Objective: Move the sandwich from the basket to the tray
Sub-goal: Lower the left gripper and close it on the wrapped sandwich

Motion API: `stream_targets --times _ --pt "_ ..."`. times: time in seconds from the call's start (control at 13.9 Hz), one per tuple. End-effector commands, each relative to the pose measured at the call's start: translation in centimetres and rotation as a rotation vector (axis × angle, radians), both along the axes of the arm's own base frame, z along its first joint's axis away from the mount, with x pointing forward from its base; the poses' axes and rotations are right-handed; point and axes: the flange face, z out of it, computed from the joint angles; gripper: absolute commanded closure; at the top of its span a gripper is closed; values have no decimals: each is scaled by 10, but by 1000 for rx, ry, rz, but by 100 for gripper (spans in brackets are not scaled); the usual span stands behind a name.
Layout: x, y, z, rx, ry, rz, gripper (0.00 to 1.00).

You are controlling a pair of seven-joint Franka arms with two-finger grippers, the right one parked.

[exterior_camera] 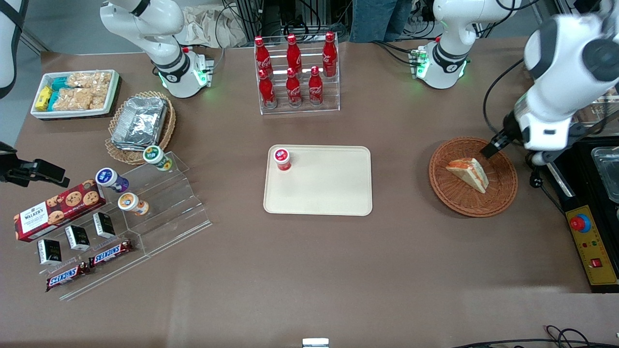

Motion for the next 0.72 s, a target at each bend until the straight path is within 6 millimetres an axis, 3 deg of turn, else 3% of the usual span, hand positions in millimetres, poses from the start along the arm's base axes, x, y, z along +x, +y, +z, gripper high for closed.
stream_targets --times 0.0,0.36,0.65 --pt "5 5 -62 70 27 51 0" --pt "11 4 -144 102 27 73 0" --pt "-1 3 -189 152 49 68 0"
